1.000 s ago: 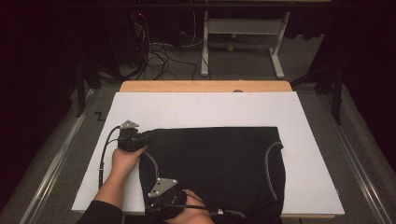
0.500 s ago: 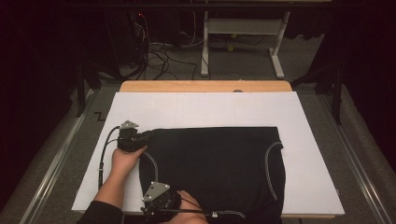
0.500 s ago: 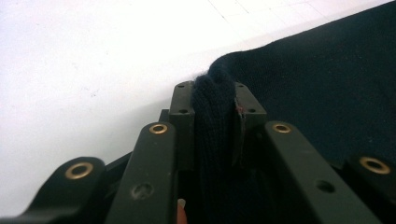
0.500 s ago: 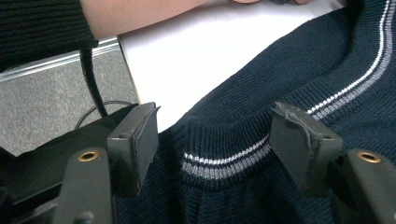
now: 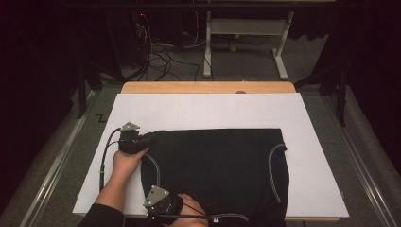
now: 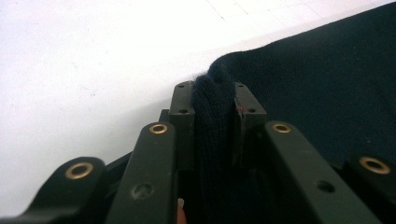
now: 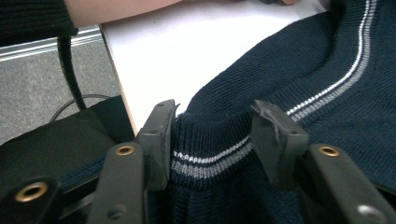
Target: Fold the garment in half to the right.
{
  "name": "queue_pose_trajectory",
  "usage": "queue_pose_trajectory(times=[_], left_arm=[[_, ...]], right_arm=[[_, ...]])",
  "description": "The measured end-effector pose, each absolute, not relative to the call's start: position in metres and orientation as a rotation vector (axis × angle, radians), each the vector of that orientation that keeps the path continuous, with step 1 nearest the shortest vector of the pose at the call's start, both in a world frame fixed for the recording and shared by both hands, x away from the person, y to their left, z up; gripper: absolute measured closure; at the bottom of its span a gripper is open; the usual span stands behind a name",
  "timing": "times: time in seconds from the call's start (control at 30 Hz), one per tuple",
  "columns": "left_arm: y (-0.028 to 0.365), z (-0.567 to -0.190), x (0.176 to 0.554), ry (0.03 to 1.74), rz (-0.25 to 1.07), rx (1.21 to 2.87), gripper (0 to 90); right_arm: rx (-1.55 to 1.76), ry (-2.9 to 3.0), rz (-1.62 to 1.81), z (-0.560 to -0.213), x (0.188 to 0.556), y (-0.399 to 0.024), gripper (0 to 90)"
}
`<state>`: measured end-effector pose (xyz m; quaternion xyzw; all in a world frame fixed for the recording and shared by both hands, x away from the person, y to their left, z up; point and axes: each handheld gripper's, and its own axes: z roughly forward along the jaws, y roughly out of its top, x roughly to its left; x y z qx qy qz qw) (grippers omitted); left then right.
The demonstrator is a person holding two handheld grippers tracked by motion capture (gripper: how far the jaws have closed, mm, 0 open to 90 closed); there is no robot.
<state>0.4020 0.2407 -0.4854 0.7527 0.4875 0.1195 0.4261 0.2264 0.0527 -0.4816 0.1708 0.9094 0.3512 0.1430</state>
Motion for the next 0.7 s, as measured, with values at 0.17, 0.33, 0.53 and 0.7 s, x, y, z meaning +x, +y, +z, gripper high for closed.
queue_pose_trajectory(times=[0.17, 0.33, 0.53, 0.7], left_arm=[[0.241, -0.485, 0.401, 1.222, 0.301, 1.879, 70.9], [0.241, -0.486, 0.401, 1.226, 0.295, 1.876, 70.9], [0.241, -0.486, 0.402, 1.236, 0.296, 1.881, 70.9], [0.241, -0.486, 0.402, 1.236, 0.296, 1.881, 70.8]], right_arm=[[0.488, 2.623, 1.004, -0.481, 0.226, 0.052, 59.4], [0.486, 2.612, 1.002, -0.481, 0.227, 0.049, 68.7], [0.51, 2.62, 1.012, -0.479, 0.231, 0.045, 76.7], [0.502, 2.636, 1.056, -0.477, 0.234, 0.041, 78.0]])
